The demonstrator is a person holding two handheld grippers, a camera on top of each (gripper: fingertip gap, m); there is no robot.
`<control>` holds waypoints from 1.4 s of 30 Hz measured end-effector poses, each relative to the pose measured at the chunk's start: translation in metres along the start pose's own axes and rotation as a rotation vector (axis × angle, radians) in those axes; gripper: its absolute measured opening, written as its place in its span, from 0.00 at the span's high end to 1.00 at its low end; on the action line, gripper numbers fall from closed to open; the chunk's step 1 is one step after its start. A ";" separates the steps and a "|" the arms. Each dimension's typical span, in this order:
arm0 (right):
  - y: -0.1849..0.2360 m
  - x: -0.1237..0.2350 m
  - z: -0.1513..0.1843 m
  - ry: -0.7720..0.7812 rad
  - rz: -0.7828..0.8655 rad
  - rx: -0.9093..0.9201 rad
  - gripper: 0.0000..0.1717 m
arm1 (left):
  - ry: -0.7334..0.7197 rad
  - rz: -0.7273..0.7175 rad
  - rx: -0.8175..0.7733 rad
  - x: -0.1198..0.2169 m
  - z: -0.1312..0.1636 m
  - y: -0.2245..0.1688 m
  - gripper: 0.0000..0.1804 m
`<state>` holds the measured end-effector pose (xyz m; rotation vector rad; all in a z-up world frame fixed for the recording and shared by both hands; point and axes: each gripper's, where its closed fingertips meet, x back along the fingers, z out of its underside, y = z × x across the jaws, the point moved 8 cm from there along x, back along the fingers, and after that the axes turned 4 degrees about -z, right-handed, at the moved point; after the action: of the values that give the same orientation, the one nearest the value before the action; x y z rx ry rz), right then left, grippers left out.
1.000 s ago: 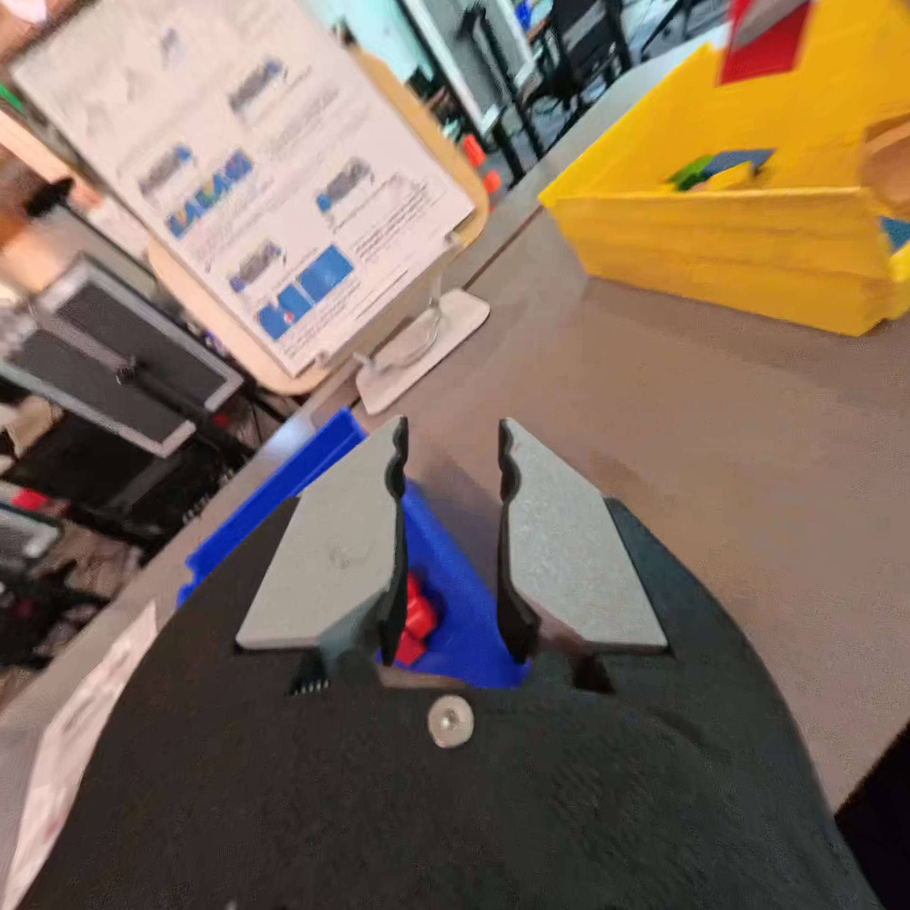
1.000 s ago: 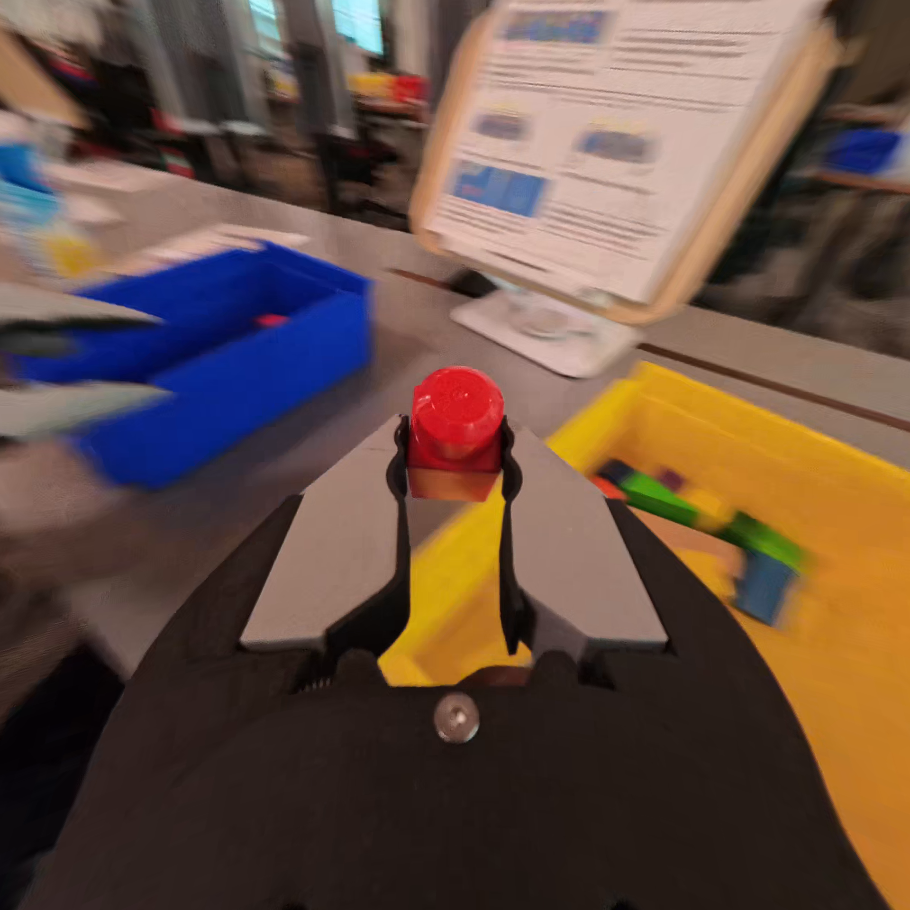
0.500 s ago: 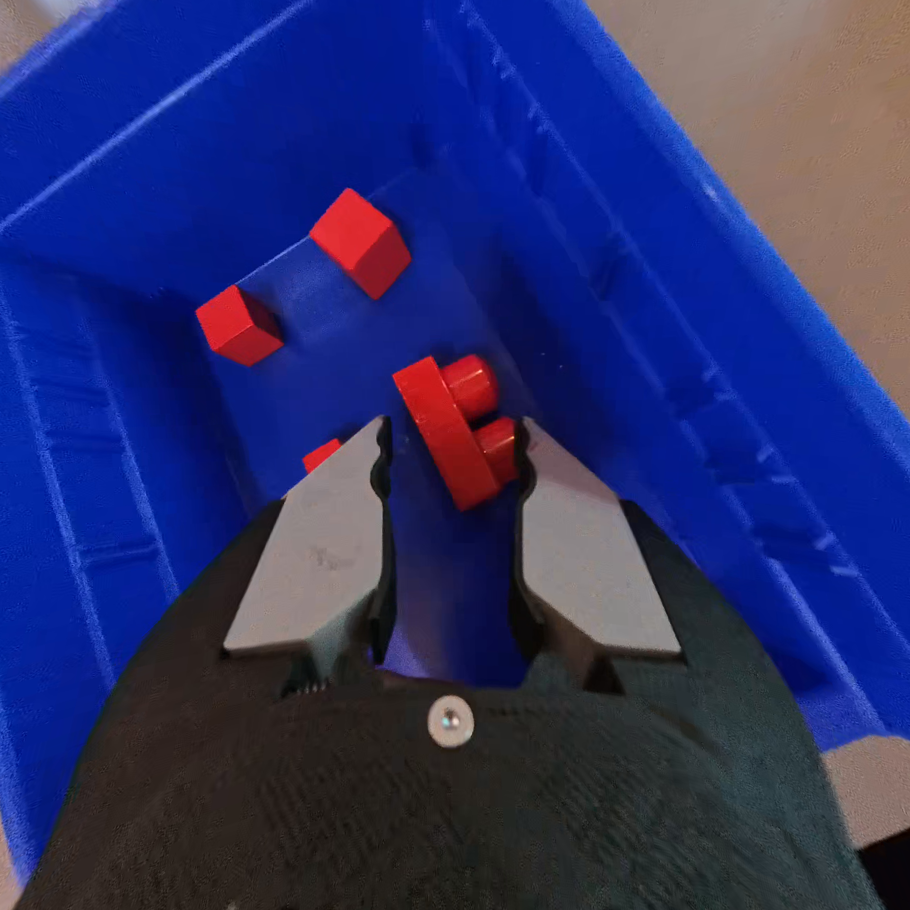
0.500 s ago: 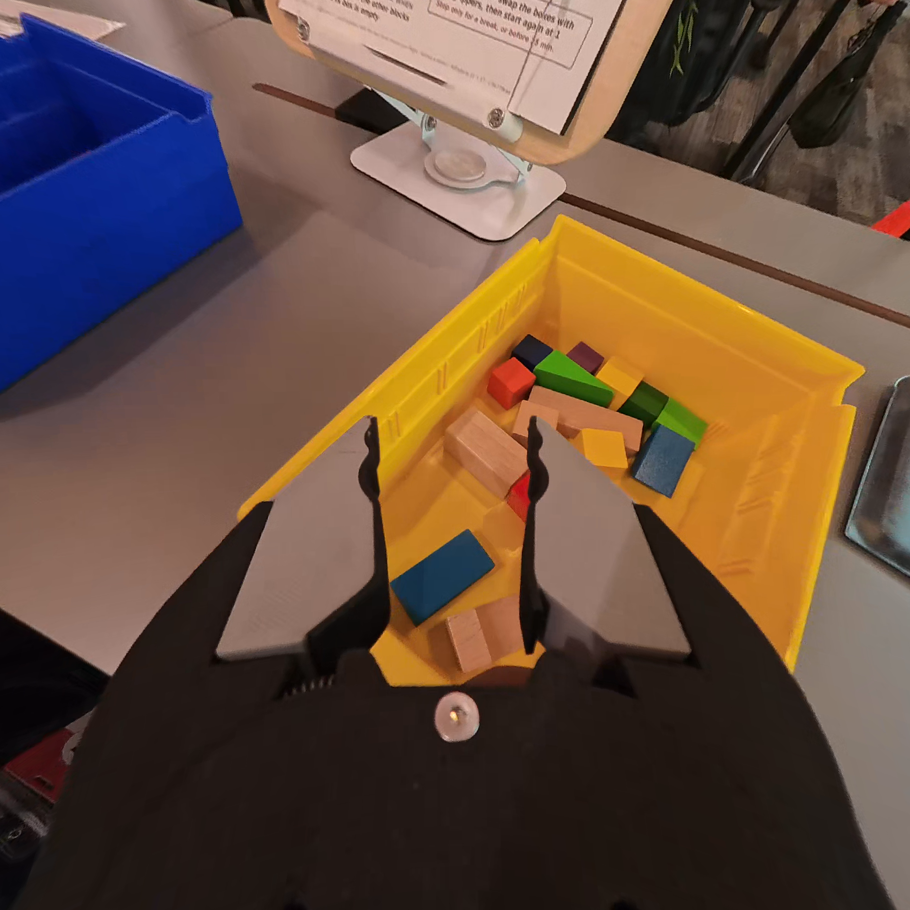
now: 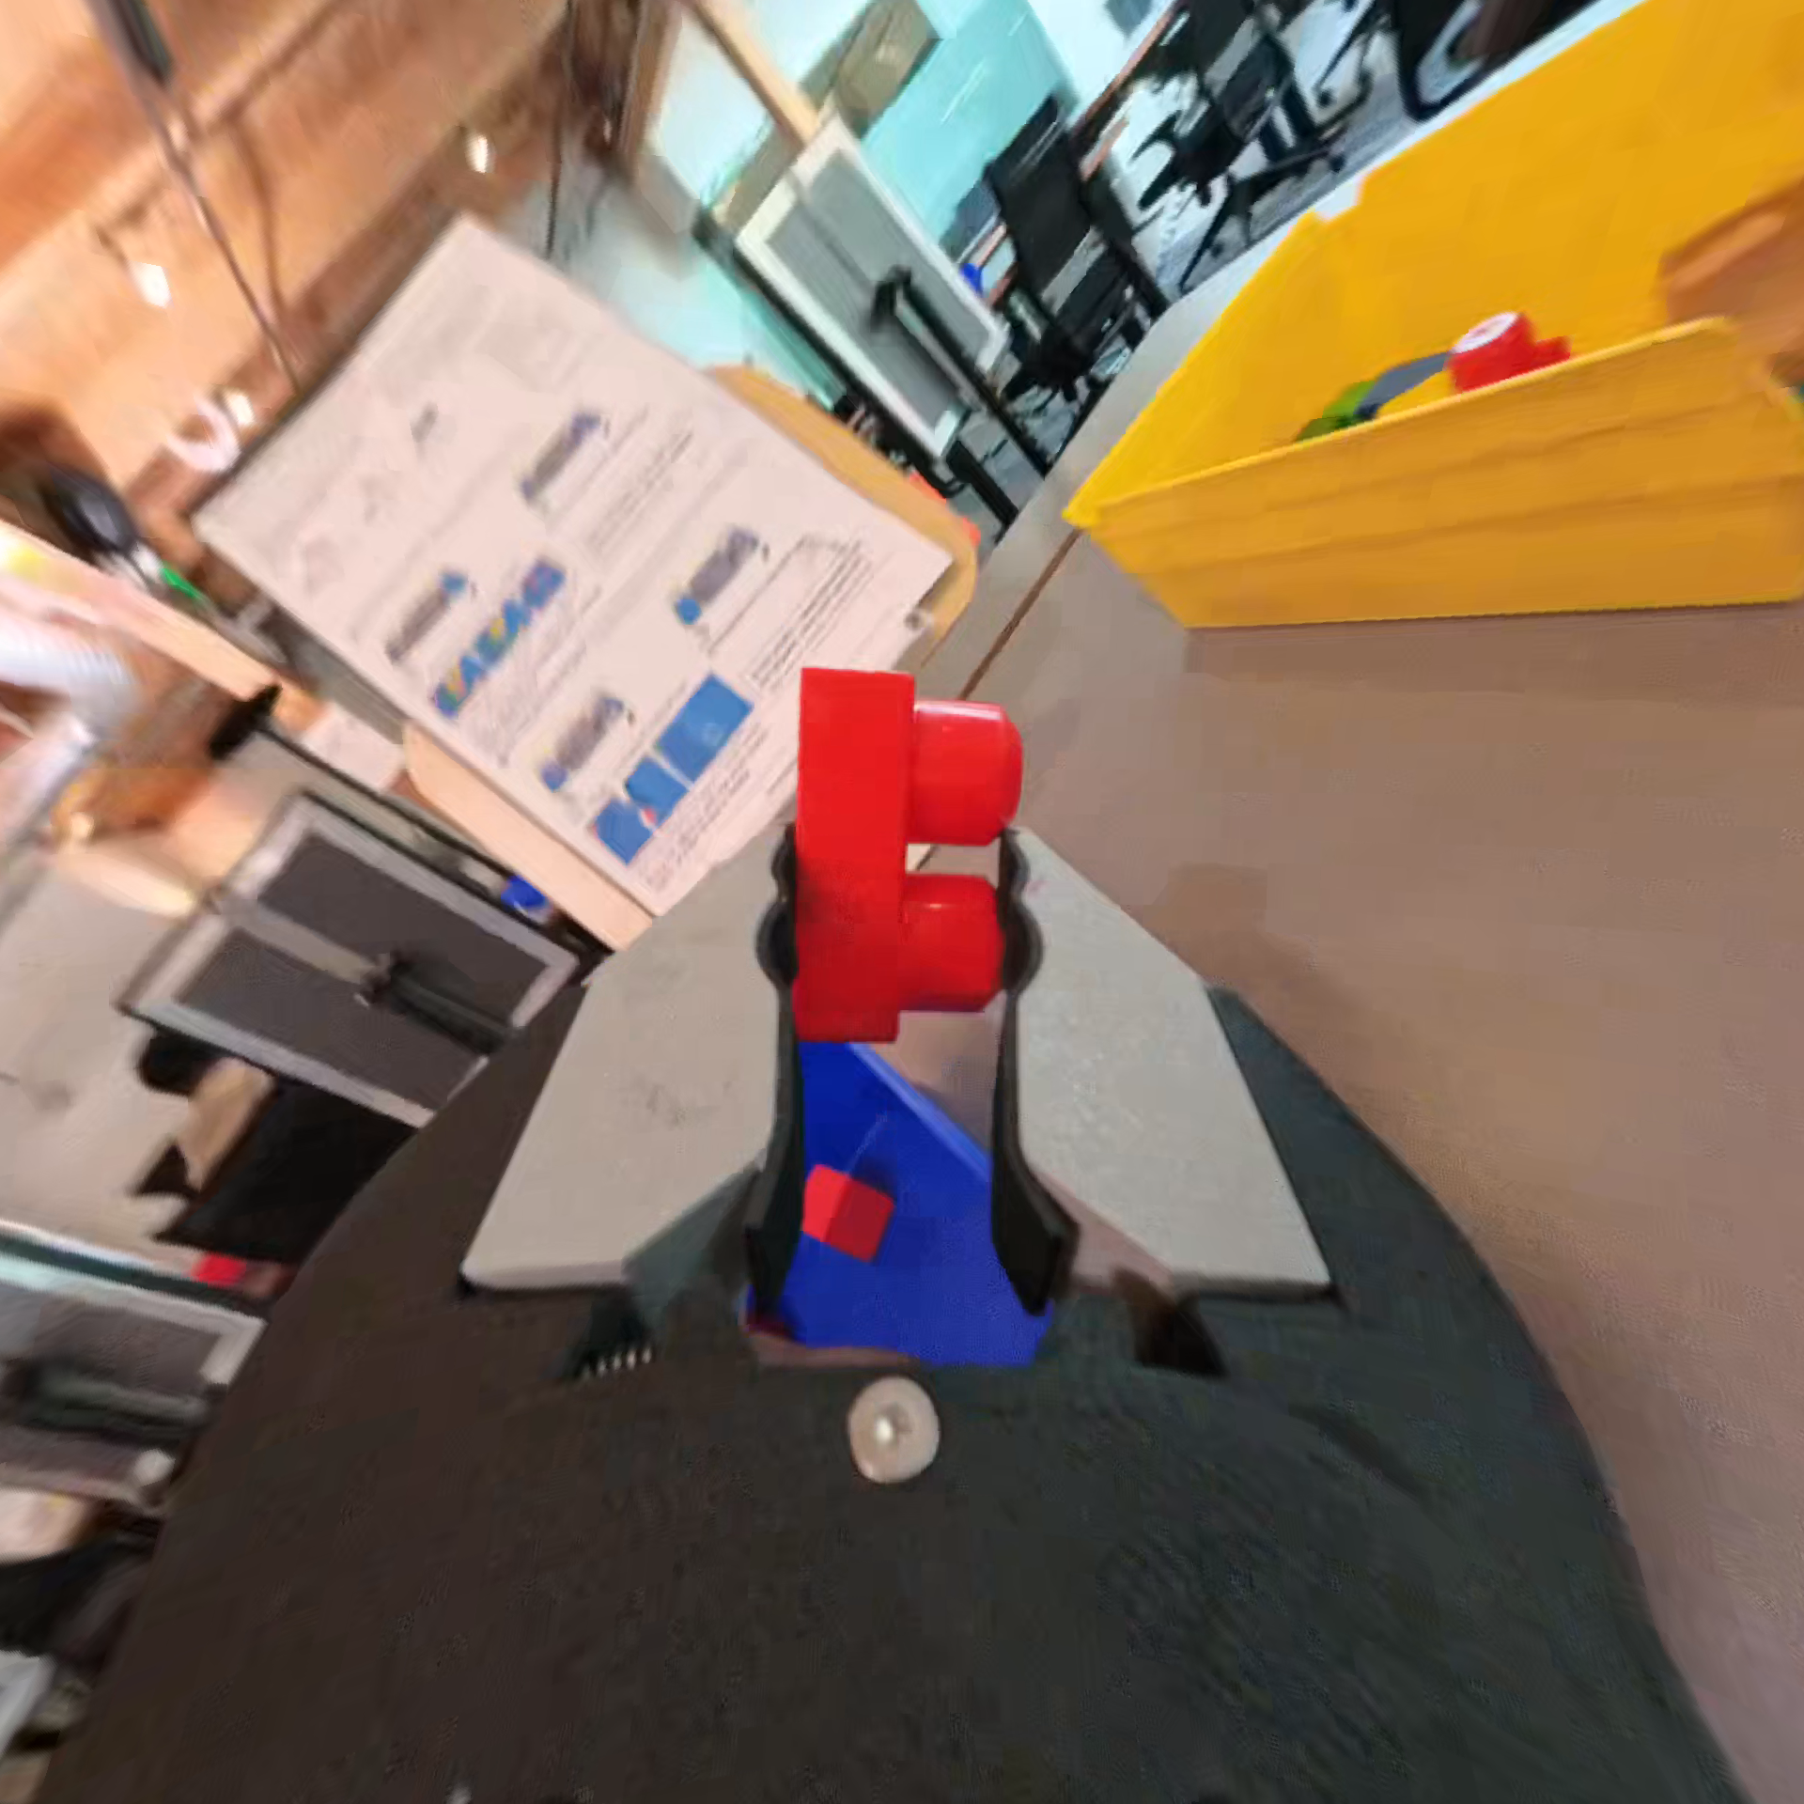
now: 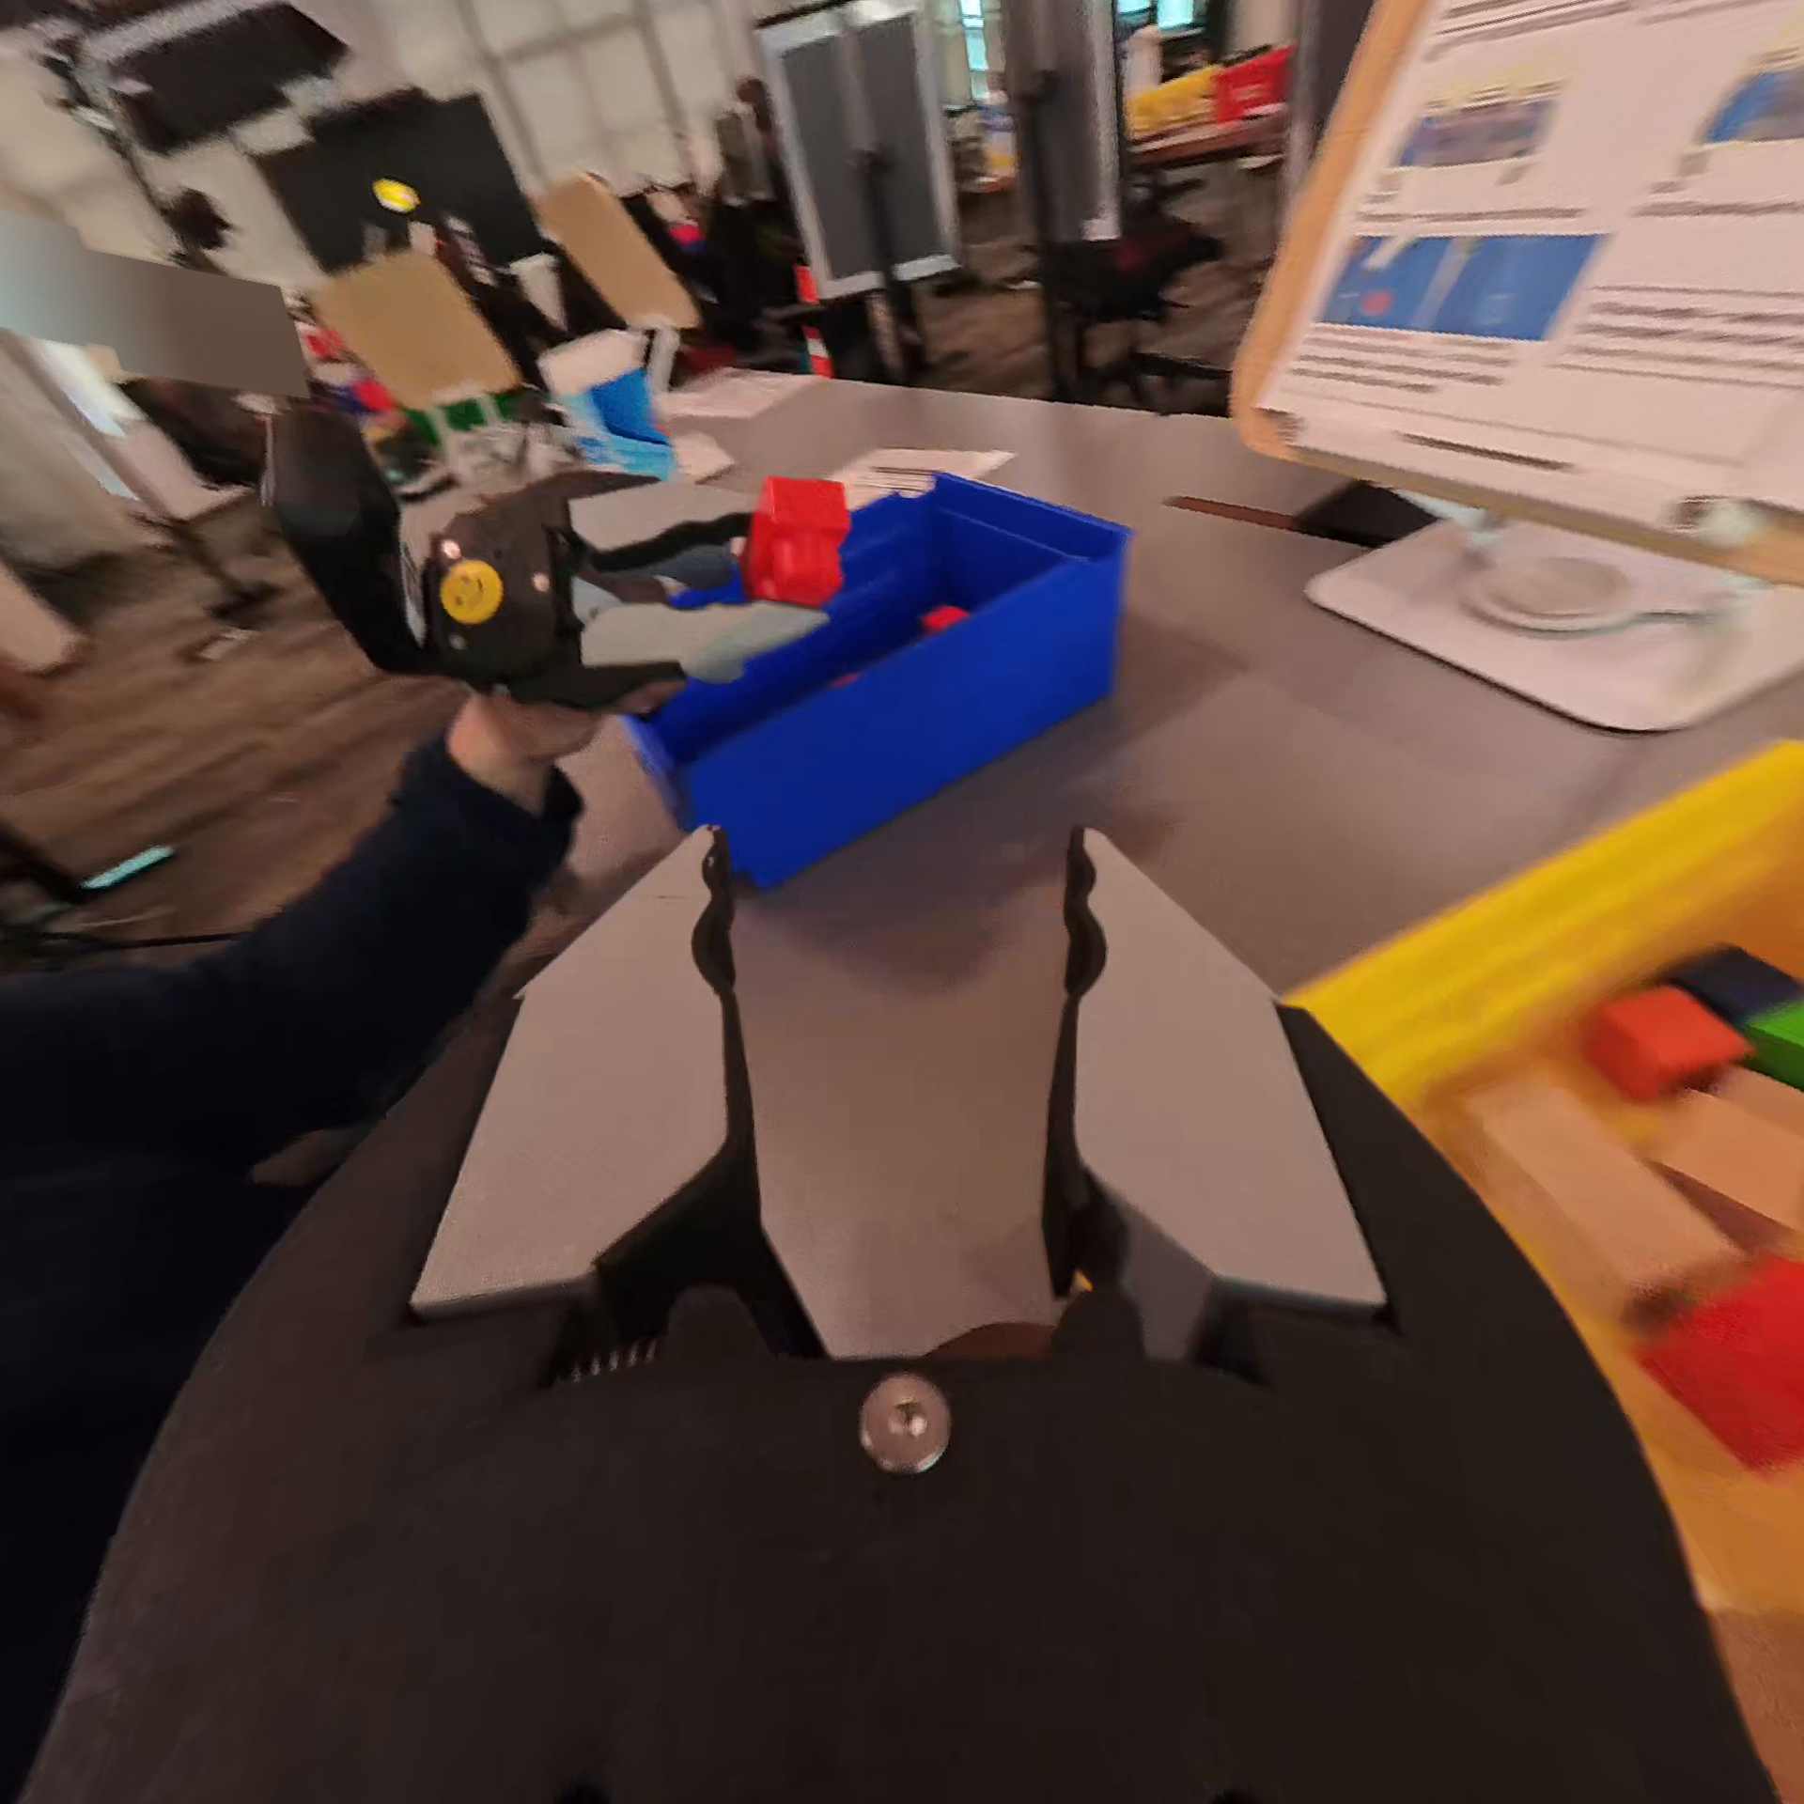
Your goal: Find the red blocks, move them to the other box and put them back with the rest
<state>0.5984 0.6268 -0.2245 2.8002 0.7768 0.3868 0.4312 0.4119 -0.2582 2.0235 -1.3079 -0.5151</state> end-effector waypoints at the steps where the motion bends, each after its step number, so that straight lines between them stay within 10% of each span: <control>1: 0.007 -0.009 0.001 0.000 -0.051 -0.012 0.60 | -0.008 -0.010 -0.103 0.003 -0.014 -0.016 0.79; 8: 0.034 -0.072 0.029 0.126 -0.117 0.000 0.61 | -0.114 0.046 -0.442 0.007 -0.061 -0.105 0.79; 23: 0.015 -0.045 0.014 0.023 0.066 0.089 0.77 | -0.241 0.036 -0.516 -0.035 -0.092 -0.100 0.79; 42: -0.006 -0.009 0.005 -0.071 0.027 -0.005 0.78 | -0.314 0.071 -0.219 -0.037 -0.105 -0.096 0.66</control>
<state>0.5891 0.6265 -0.2331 2.8056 0.7225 0.2915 0.5440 0.5058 -0.2539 1.7590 -1.4293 -0.9295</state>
